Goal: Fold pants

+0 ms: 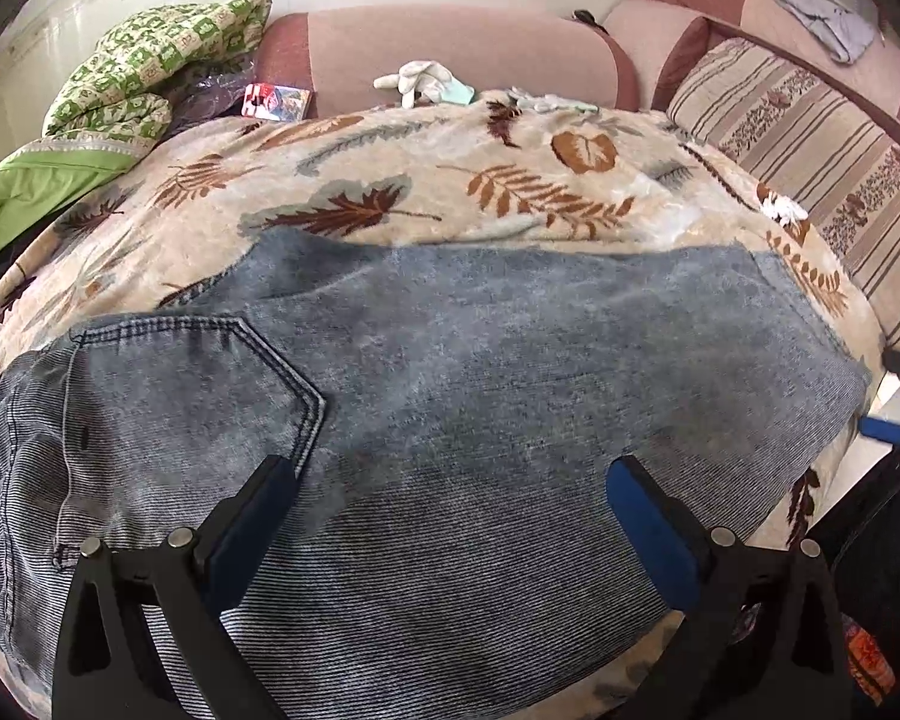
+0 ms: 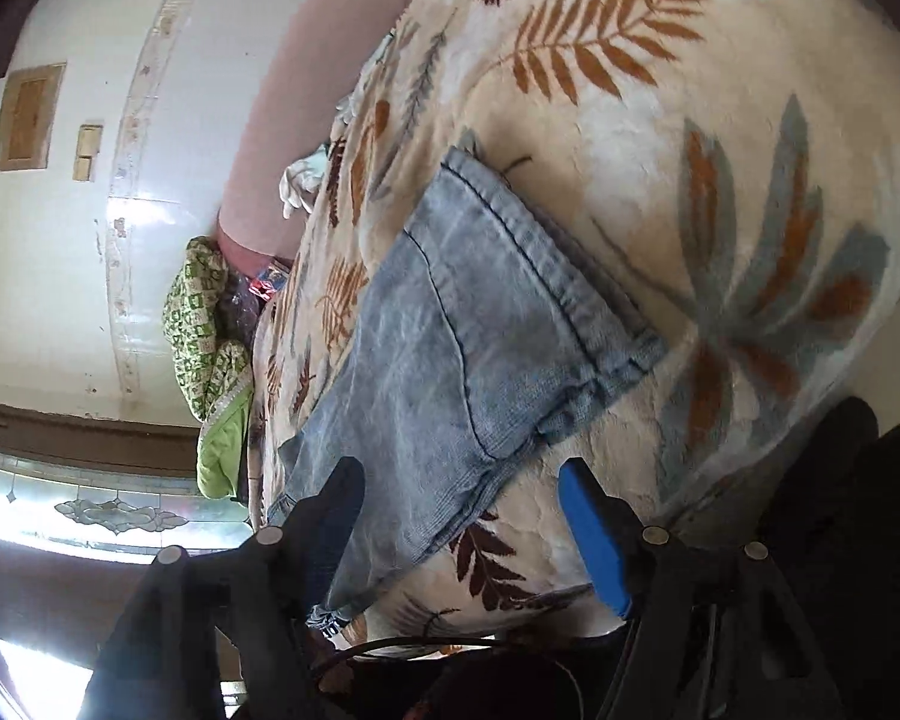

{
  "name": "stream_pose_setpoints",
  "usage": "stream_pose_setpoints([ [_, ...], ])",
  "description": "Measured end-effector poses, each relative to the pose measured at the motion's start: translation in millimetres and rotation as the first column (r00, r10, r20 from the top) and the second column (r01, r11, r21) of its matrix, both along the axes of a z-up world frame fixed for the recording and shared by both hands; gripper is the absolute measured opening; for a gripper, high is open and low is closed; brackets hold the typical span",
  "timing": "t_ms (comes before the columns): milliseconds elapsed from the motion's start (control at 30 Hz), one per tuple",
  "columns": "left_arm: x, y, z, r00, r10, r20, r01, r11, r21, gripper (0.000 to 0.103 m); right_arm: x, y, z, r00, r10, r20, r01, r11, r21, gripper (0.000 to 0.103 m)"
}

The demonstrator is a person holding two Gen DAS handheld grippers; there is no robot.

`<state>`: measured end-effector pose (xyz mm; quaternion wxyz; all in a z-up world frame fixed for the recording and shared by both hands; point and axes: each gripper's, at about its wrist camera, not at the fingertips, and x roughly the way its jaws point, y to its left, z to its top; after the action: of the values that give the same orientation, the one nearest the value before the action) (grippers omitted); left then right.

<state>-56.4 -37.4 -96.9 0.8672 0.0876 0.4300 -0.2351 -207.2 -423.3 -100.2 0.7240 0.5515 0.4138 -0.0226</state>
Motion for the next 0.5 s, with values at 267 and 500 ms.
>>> stream_pose_setpoints([
  [267,2,1,1,1.0,0.002,-0.001,-0.002,1.0,-0.01,0.103,-2,-18,-31,0.987,-0.163,0.0,0.163,0.986,0.023,0.071],
  [500,2,-3,-3,1.0,-0.003,-0.003,0.004,1.0,0.008,0.103,-2,-22,-28,0.967,-0.235,0.103,0.237,0.971,-0.013,0.052],
])
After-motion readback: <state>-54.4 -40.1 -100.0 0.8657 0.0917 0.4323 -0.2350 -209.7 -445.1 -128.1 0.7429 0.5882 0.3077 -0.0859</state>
